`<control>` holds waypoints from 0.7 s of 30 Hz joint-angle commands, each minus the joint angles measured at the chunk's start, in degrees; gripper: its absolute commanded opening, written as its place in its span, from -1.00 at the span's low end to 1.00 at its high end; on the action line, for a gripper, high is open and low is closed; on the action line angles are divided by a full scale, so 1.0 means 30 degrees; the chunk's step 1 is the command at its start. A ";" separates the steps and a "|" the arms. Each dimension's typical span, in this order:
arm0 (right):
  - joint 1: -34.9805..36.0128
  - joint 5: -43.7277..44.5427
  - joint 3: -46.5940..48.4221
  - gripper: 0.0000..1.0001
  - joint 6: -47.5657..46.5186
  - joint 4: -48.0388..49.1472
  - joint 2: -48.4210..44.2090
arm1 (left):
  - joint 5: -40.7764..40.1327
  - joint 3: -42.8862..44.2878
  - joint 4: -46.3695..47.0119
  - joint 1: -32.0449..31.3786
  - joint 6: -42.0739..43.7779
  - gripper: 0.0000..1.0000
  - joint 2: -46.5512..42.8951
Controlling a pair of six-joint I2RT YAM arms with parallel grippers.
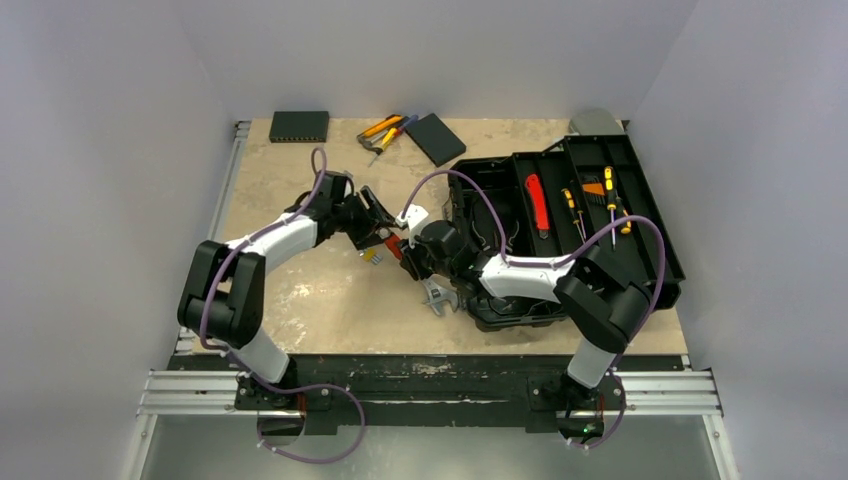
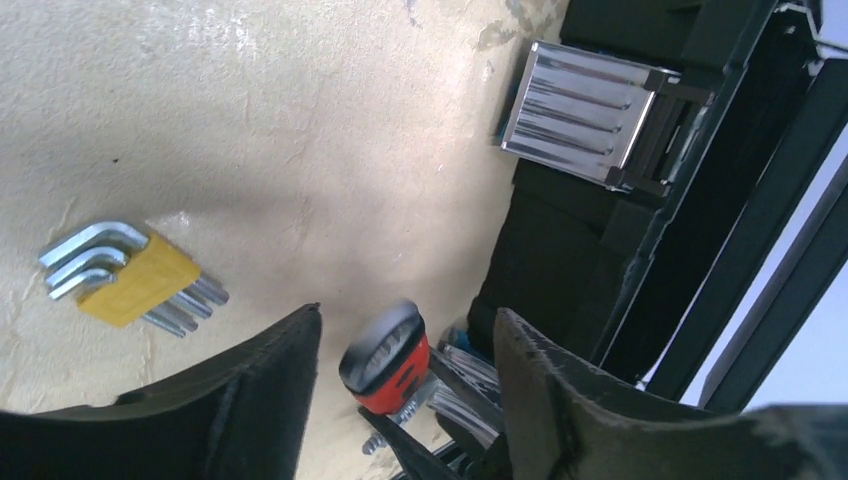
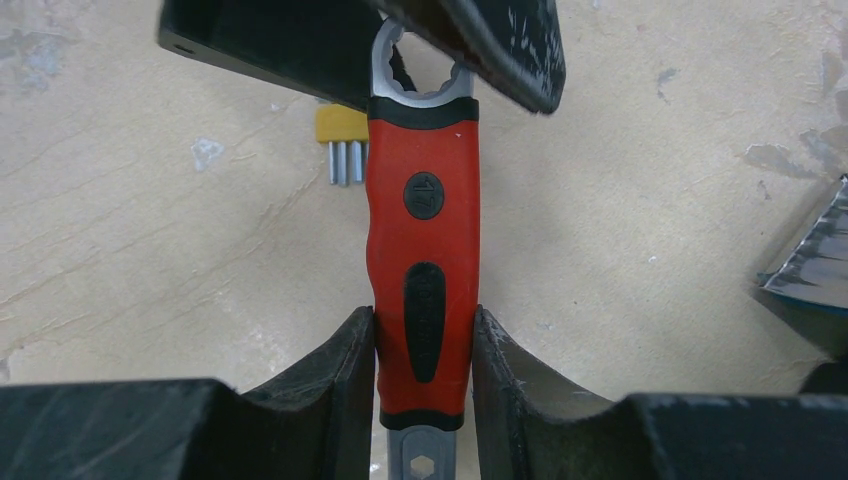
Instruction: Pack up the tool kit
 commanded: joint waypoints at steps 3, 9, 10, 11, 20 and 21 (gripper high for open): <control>-0.0028 -0.0829 0.0184 -1.00 -0.0019 0.2595 -0.1316 | 0.1605 -0.0842 0.3332 -0.0202 -0.0347 -0.10 0.0677; -0.0038 -0.0838 0.0739 -1.00 0.0483 0.2146 -0.0815 | 0.1681 -0.1785 0.4444 -0.0229 -0.0186 -0.53 0.0118; -0.0038 -0.0953 0.0876 -1.00 0.0512 0.2035 -0.0771 | 0.1709 -0.1997 0.4703 -0.0231 -0.0186 -0.70 -0.0025; -0.0038 -0.1067 0.0926 -1.00 0.0622 0.2025 -0.0755 | 0.1723 -0.2111 0.4779 -0.0231 -0.0145 -0.93 -0.0098; -0.0089 -0.3118 0.1823 -0.27 0.1196 0.0749 -0.0533 | 0.1331 -0.2147 0.4269 -0.0231 0.1510 -1.00 -0.0906; -0.0095 -0.3267 0.1919 -0.15 0.1044 0.0484 -0.0582 | 0.1094 -0.2049 0.3894 -0.0231 0.1737 -1.00 -0.1043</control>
